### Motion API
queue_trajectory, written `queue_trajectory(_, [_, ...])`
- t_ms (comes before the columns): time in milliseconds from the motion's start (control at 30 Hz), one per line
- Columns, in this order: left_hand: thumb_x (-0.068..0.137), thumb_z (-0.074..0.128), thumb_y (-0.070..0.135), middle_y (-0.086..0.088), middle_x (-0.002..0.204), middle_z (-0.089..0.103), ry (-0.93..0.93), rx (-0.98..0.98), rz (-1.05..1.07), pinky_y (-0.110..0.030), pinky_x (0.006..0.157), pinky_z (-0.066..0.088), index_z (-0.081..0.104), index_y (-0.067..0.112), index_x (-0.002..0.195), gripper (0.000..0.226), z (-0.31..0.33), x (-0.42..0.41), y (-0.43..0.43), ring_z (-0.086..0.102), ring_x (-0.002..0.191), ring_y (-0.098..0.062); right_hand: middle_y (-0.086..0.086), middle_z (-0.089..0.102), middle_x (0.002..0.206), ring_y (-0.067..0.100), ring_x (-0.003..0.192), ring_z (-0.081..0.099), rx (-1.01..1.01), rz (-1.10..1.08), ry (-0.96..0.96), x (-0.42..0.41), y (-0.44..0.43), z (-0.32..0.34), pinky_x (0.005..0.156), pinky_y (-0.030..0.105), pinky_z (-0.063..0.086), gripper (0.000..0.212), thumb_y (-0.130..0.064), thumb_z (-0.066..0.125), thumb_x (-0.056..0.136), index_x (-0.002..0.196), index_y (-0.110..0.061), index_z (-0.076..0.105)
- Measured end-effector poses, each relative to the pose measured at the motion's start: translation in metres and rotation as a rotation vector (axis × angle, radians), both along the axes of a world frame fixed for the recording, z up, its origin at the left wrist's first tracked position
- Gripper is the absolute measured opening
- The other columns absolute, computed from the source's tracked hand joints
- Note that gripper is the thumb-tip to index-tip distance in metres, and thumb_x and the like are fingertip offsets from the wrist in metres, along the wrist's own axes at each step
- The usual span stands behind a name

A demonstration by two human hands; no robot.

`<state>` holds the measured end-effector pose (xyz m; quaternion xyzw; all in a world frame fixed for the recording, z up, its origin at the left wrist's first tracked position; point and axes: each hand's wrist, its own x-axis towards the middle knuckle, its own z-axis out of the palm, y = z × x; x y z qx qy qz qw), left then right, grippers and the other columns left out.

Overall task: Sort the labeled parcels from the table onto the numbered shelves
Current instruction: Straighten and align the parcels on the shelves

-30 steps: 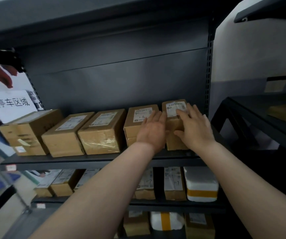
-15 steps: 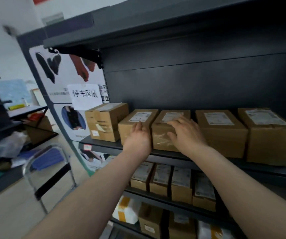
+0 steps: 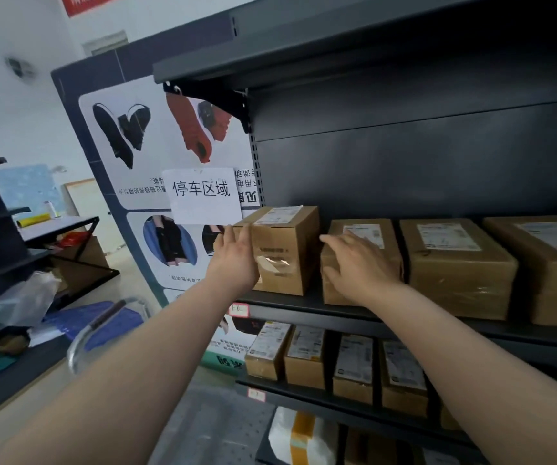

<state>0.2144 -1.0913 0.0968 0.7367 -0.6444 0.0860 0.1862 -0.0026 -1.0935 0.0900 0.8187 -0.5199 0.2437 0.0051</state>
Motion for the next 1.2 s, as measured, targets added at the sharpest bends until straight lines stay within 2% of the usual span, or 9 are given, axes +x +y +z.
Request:
queue_trajectory(167, [0.088, 0.052, 0.005, -0.019, 0.153, 0.019, 0.225, 0.1, -0.003, -0.047, 0.104, 0.037, 0.005, 0.031, 0.155, 0.086, 0.01, 0.023, -0.028, 0.037, 0.132, -0.042, 0.003, 0.037, 0.153, 0.023, 0.146, 0.023, 0.009, -0.001, 0.061, 0.039, -0.027, 0.008, 0.118, 0.049, 0.018, 0.071, -0.033, 0.054, 0.096, 0.153, -0.025, 0.013])
queue_trajectory(300, [0.09, 0.045, -0.003, -0.02, 0.157, 0.02, 0.321, 0.132, -0.096, -0.044, 0.108, 0.035, 0.004, 0.033, 0.155, 0.085, 0.009, 0.034, -0.049, 0.033, 0.138, -0.036, 0.007, 0.04, 0.15, 0.028, 0.145, 0.022, 0.082, -0.023, 0.11, 0.06, -0.048, 0.014, 0.117, 0.057, 0.011, 0.072, -0.035, 0.048, 0.098, 0.153, -0.029, 0.002])
queue_trajectory(400, [0.091, 0.04, -0.005, -0.022, 0.15, 0.025, 0.394, 0.082, -0.154, -0.04, 0.107, 0.037, 0.017, 0.031, 0.153, 0.075, 0.004, 0.04, -0.057, 0.038, 0.131, -0.035, 0.007, 0.048, 0.144, 0.028, 0.136, 0.04, 0.083, -0.043, 0.05, 0.067, -0.057, 0.014, 0.116, 0.057, 0.016, 0.061, -0.032, 0.046, 0.099, 0.15, -0.028, 0.013])
queue_trajectory(500, [0.094, 0.043, 0.004, -0.019, 0.141, 0.032, 0.413, 0.005, -0.11, -0.039, 0.102, 0.044, 0.027, 0.031, 0.149, 0.063, 0.003, 0.043, -0.057, 0.05, 0.105, -0.031, 0.004, 0.063, 0.124, 0.025, 0.111, 0.06, 0.042, -0.044, 0.008, 0.076, -0.058, 0.015, 0.113, 0.051, 0.027, 0.051, -0.033, 0.046, 0.099, 0.145, -0.025, 0.027])
queue_trajectory(733, [0.095, 0.042, 0.011, -0.021, 0.131, 0.043, 0.341, 0.017, -0.088, -0.045, 0.102, 0.044, 0.032, 0.025, 0.148, 0.055, 0.007, 0.059, -0.045, 0.043, 0.12, -0.037, 0.005, 0.07, 0.109, 0.025, 0.1, 0.064, -0.15, -0.098, 0.108, 0.094, -0.044, 0.023, 0.11, 0.044, 0.031, 0.036, -0.036, 0.042, 0.1, 0.131, -0.019, 0.051])
queue_trajectory(867, [0.095, 0.046, 0.017, -0.022, 0.146, 0.03, 0.245, 0.059, -0.034, -0.047, 0.108, 0.037, 0.027, 0.028, 0.149, 0.058, 0.004, 0.053, -0.044, 0.037, 0.129, -0.04, 0.005, 0.059, 0.131, 0.025, 0.122, 0.053, -0.099, -0.08, 0.087, 0.083, -0.045, 0.017, 0.113, 0.047, 0.028, 0.051, -0.04, 0.048, 0.097, 0.142, -0.022, 0.035])
queue_trajectory(1000, [0.093, 0.054, 0.023, -0.016, 0.161, 0.005, -0.221, -0.069, -0.103, -0.052, 0.119, 0.008, 0.018, 0.028, 0.152, 0.069, 0.01, 0.025, -0.047, 0.004, 0.149, -0.036, 0.007, 0.027, 0.157, 0.024, 0.148, 0.011, -0.02, -0.151, 0.187, 0.044, -0.04, 0.013, 0.118, 0.051, 0.013, 0.085, -0.049, 0.061, 0.088, 0.153, -0.021, 0.014])
queue_trajectory(1100, [0.092, 0.058, 0.026, -0.01, 0.162, 0.012, -0.281, -0.004, -0.185, -0.06, 0.118, 0.006, 0.012, 0.033, 0.153, 0.076, 0.012, 0.008, -0.053, 0.005, 0.149, -0.035, 0.006, 0.007, 0.162, 0.03, 0.148, -0.006, 0.127, -0.261, 0.323, 0.018, -0.042, 0.008, 0.119, 0.052, 0.007, 0.092, -0.053, 0.062, 0.086, 0.154, -0.025, 0.006])
queue_trajectory(1200, [0.092, 0.056, 0.026, -0.004, 0.155, 0.031, -0.222, 0.056, -0.188, -0.067, 0.114, 0.014, 0.017, 0.037, 0.151, 0.072, 0.012, 0.005, -0.057, 0.022, 0.144, -0.036, 0.005, 0.012, 0.161, 0.033, 0.147, 0.008, 0.242, -0.268, 0.367, 0.009, -0.042, 0.005, 0.118, 0.047, 0.017, 0.087, -0.05, 0.061, 0.087, 0.154, -0.028, 0.01])
